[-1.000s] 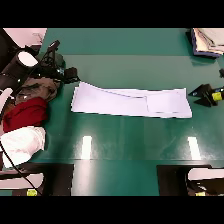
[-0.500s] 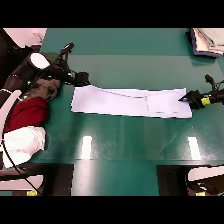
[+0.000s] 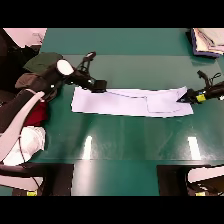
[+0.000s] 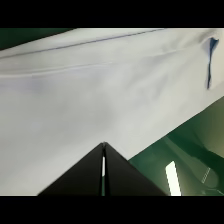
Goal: Fold the shirts.
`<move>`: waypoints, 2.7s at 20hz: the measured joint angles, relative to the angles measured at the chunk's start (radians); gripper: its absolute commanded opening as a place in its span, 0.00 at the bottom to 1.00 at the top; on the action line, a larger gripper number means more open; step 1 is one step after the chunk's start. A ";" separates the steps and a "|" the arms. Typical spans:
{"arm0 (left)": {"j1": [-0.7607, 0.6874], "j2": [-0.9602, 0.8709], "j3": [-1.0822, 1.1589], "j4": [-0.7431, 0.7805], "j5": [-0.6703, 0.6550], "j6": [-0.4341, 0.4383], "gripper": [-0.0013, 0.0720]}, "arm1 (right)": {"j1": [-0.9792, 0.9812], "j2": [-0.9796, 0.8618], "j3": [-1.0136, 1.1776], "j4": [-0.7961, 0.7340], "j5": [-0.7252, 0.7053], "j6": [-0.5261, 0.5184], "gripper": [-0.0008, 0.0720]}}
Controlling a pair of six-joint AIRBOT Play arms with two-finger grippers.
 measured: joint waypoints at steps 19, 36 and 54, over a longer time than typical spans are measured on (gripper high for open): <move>-0.170 -0.533 0.529 -0.080 -0.085 -0.040 0.04 | 0.455 0.179 0.504 0.006 0.103 0.296 0.03; 0.304 -0.053 0.576 0.160 -0.395 -0.013 0.05 | 0.923 -0.058 0.539 0.009 -0.243 0.229 0.54; 0.429 0.061 0.530 0.156 -0.505 0.010 0.05 | 0.642 0.053 0.106 -0.127 -0.239 0.328 0.97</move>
